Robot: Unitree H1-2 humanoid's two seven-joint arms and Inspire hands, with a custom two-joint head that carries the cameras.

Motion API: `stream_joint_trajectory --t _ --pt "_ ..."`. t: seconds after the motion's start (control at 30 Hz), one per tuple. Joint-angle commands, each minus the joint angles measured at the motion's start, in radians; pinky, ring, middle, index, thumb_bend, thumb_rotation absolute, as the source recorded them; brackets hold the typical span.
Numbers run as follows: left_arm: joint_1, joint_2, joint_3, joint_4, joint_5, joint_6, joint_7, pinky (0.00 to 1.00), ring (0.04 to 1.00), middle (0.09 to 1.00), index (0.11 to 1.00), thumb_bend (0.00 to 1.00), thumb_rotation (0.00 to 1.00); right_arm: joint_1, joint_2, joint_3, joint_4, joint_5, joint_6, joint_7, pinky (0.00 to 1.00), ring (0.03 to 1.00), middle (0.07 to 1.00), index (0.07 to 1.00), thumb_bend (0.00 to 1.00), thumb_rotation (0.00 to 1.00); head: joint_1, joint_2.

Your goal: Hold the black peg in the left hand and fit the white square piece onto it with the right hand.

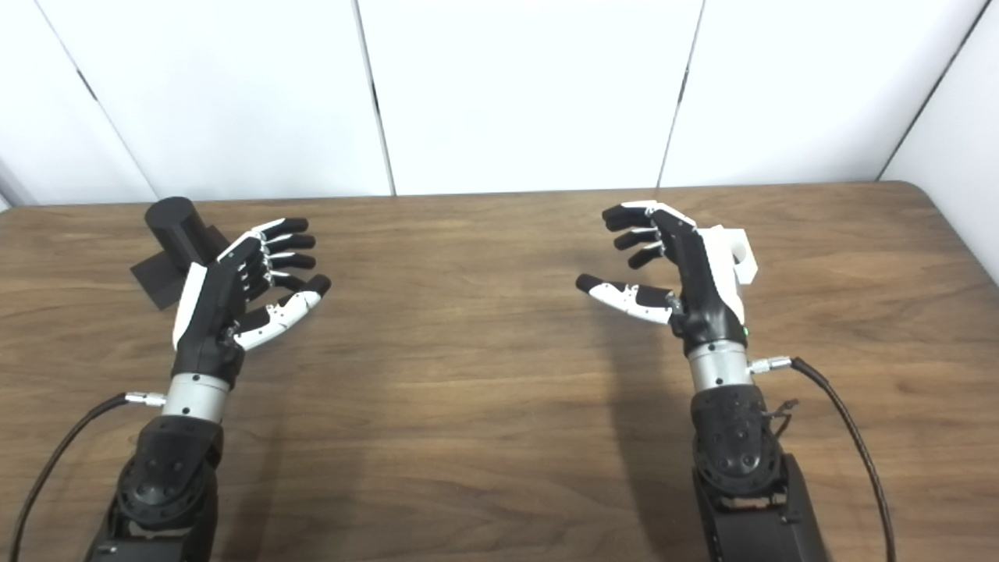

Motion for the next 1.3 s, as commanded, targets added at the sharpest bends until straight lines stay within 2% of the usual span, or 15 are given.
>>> stream_joint_trajectory --t 0.0,0.17,0.33,0.43,0.53,0.57,0.7,0.77,0.9,1.27 --pt "-0.024 0.007 -0.001 -0.027 -0.005 -0.023 -0.005 0.56 0.682 0.732 0.751 0.62 0.11 -0.025 -0.008 -0.004 -0.029 -0.007 -0.020 -0.008 0.49 0.606 0.657 0.645 0.60 0.00 0.002 -0.002" --pt "-0.022 0.005 -0.003 -0.023 -0.003 -0.029 -0.003 0.55 0.678 0.733 0.749 0.62 0.10 -0.022 -0.008 -0.002 -0.024 -0.005 -0.030 -0.010 0.48 0.601 0.658 0.643 0.60 0.00 0.014 -0.016" --pt "-0.015 -0.002 -0.012 -0.027 -0.012 -0.033 -0.015 0.55 0.683 0.739 0.747 0.61 0.10 -0.014 -0.017 -0.005 -0.023 -0.001 -0.041 -0.009 0.48 0.604 0.658 0.642 0.58 0.00 0.066 -0.026" --pt "-0.015 -0.013 -0.022 -0.028 -0.001 -0.029 -0.010 0.56 0.681 0.729 0.735 0.62 0.08 -0.013 -0.026 -0.009 -0.020 0.007 -0.048 -0.008 0.47 0.597 0.650 0.636 0.58 0.00 0.117 -0.029" --pt "-0.015 -0.027 -0.033 -0.032 0.006 -0.020 -0.007 0.56 0.682 0.723 0.727 0.62 0.06 -0.013 -0.037 -0.018 -0.020 0.016 -0.049 -0.007 0.47 0.602 0.651 0.636 0.58 0.00 0.201 -0.039" --pt "-0.014 -0.033 -0.039 -0.034 0.013 -0.018 -0.006 0.57 0.684 0.724 0.726 0.62 0.07 -0.011 -0.043 -0.022 -0.019 0.021 -0.051 -0.006 0.47 0.600 0.650 0.634 0.58 0.00 0.248 -0.052" --pt "-0.006 -0.059 -0.062 -0.046 0.044 -0.007 0.003 0.57 0.693 0.735 0.728 0.62 0.10 -0.003 -0.063 -0.036 -0.024 0.047 -0.068 0.003 0.48 0.605 0.654 0.633 0.57 0.00 0.325 -0.079" --pt "-0.003 -0.070 -0.070 -0.049 0.058 -0.006 0.006 0.57 0.694 0.736 0.725 0.62 0.09 0.001 -0.066 -0.039 -0.031 0.053 -0.061 0.004 0.48 0.598 0.653 0.631 0.56 0.00 0.340 -0.085" --pt "-0.001 -0.085 -0.077 -0.048 0.066 -0.006 0.006 0.59 0.702 0.742 0.725 0.61 0.08 0.014 -0.061 -0.044 -0.075 0.061 -0.003 0.023 0.50 0.617 0.674 0.645 0.54 0.00 0.372 -0.094" --pt "-0.005 -0.086 -0.076 -0.034 0.069 -0.015 0.000 0.56 0.692 0.738 0.713 0.63 0.09 0.012 -0.044 -0.041 -0.118 0.047 0.043 0.034 0.49 0.607 0.659 0.642 0.53 0.00 0.372 -0.101"
